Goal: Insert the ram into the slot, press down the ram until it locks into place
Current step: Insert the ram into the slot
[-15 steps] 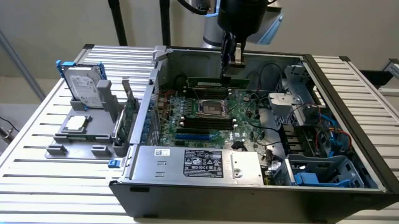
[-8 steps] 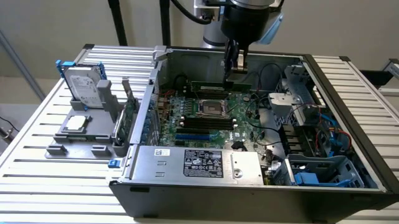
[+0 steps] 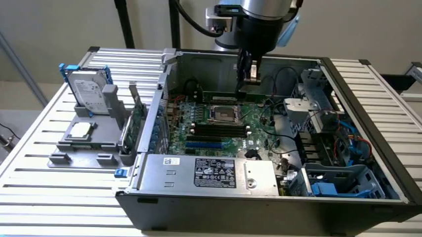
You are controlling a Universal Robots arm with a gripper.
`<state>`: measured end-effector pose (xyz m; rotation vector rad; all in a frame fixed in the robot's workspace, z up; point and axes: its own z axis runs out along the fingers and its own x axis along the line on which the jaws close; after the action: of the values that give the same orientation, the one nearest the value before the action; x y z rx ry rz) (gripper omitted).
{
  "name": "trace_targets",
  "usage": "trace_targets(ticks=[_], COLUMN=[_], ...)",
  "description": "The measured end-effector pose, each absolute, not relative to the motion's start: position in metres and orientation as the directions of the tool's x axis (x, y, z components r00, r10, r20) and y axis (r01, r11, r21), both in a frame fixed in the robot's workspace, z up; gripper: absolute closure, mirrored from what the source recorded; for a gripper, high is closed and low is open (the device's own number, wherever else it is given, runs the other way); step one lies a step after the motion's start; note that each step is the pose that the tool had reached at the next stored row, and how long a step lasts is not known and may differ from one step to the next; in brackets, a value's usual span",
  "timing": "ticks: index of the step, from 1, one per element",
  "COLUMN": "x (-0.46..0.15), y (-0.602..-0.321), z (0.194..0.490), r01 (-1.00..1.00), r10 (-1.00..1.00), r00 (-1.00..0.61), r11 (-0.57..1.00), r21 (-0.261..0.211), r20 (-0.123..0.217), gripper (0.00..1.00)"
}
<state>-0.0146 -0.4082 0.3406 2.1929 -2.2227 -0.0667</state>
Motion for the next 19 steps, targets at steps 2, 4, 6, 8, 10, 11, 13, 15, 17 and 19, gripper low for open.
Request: trace_targets(ticks=[2, 4, 6, 8, 10, 11, 13, 15, 17, 19], x=[-0.017, -0.02, -0.023, -0.026, -0.028, -0.028, -0.028, -0.028, -0.028, -0.028], y=[-0.408, -0.408, -0.408, -0.408, -0.408, -0.408, -0.408, -0.408, -0.408, -0.408], z=[0.337, 0.333, 0.33, 0.326, 0.322, 0.321, 0.317, 0.313, 0.31, 0.306], r01=[-0.999, -0.999, -0.999, -0.999, -0.999, -0.999, -0.999, -0.999, -0.999, -0.999], r10=[-1.0, -1.0, -1.0, -1.0, -1.0, -1.0, -1.0, -1.0, -1.0, -1.0], r00=[-0.014, -0.015, -0.015, -0.015, -0.015, -0.015, -0.015, -0.015, -0.015, -0.015], r11=[0.014, 0.014, 0.014, 0.014, 0.014, 0.014, 0.014, 0.014, 0.014, 0.014], r21=[0.043, 0.043, 0.043, 0.043, 0.043, 0.043, 0.043, 0.043, 0.043, 0.043], r20=[-0.017, -0.017, -0.017, -0.017, -0.017, -0.017, -0.017, -0.017, -0.017, -0.017], gripper=[0.87, 0.87, 0.87, 0.87, 0.87, 0.87, 0.87, 0.87, 0.87, 0.87])
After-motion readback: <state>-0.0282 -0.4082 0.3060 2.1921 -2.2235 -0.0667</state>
